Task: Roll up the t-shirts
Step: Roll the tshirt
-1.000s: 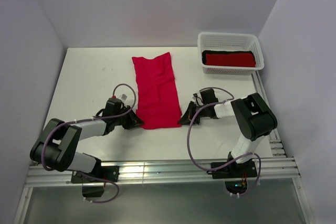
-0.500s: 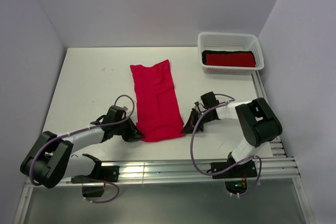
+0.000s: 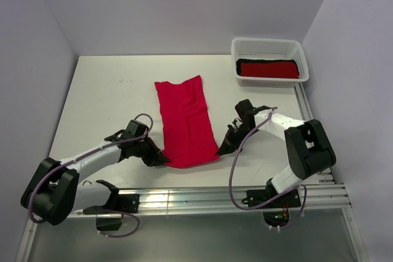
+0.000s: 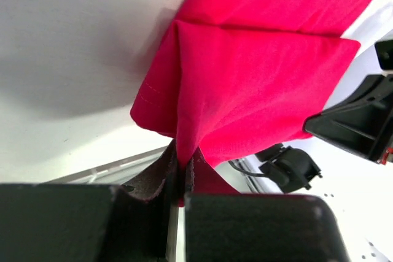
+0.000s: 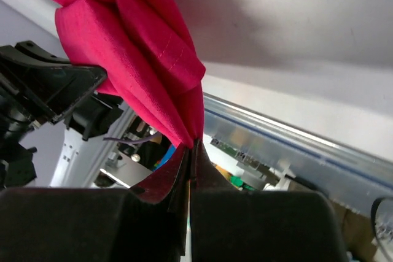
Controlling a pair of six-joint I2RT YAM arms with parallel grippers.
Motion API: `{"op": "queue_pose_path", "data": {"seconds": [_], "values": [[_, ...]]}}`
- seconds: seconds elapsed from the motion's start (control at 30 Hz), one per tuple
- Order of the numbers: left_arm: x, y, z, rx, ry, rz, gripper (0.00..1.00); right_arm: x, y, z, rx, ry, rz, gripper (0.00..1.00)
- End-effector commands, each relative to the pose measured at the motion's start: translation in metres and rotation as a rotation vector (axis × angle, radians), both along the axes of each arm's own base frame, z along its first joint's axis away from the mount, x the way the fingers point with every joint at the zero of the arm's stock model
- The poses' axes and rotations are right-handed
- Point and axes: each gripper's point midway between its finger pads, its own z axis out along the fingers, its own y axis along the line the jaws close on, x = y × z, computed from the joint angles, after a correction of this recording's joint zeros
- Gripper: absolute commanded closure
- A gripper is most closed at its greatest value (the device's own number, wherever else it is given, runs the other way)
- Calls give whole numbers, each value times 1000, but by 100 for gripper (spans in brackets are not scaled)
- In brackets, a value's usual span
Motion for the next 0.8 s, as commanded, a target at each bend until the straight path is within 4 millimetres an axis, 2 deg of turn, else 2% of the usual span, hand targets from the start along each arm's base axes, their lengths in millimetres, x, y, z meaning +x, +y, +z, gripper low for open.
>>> {"op": "queue_pose_path", "data": {"seconds": [0.0, 0.4, 0.53, 0.77], "values": [[0, -2, 4, -9, 100, 41, 100, -10, -10, 6, -113, 158, -44, 100], [42, 14, 15, -67, 188, 168, 100, 11, 4, 16, -81, 402, -147, 100], [63, 15, 21, -78, 210, 179, 100, 32, 4, 20, -78, 403, -200, 100], [85, 14, 24, -99, 255, 188, 100, 70, 0, 32, -103, 407, -227, 100]]}}
